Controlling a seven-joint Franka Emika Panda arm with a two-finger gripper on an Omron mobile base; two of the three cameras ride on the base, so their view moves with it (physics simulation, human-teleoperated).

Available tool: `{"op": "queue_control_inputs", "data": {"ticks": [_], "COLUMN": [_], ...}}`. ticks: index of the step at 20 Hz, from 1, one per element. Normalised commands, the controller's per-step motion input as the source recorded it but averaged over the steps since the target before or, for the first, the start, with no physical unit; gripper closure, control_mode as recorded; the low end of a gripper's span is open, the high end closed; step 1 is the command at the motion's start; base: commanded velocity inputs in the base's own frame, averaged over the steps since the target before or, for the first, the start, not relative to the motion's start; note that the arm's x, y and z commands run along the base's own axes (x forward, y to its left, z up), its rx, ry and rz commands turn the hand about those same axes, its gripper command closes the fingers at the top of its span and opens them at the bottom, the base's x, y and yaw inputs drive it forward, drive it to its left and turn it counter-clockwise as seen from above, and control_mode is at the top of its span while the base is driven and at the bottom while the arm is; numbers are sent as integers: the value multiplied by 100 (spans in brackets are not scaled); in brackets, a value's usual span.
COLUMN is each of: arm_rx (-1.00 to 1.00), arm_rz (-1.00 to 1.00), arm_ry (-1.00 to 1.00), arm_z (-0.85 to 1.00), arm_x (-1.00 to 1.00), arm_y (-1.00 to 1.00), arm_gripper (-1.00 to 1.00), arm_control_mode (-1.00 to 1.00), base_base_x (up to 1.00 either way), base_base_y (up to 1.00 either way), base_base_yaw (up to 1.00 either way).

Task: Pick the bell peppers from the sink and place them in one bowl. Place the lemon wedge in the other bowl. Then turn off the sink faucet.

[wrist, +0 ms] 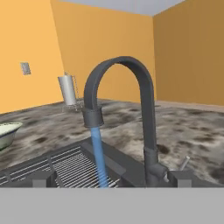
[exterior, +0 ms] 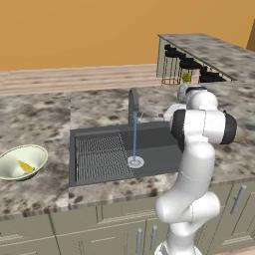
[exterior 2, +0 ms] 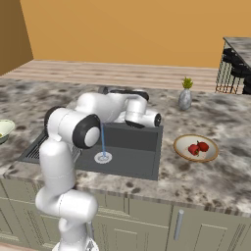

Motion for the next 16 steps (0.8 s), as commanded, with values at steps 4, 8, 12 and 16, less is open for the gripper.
{"op": "queue_control_inputs", "data": {"ticks": [4,8,12,16], "arm_rx": [4,3,2,1], "arm_rz": [7,5,7,6], "arm_ry": [1,2,0,0], "arm_z": [0,0,-8,-24], "arm_x": [0,0,0,4], "arm_y": [17,21,14,7], "arm_gripper": [-100,-100,-100,-100], "arm_control_mode": [-100,-100,-100,-100], "base_base_x": [0,0,0,0], "base_base_y": [0,0,0,0], "base_base_yaw": [0,0,0,0]}}
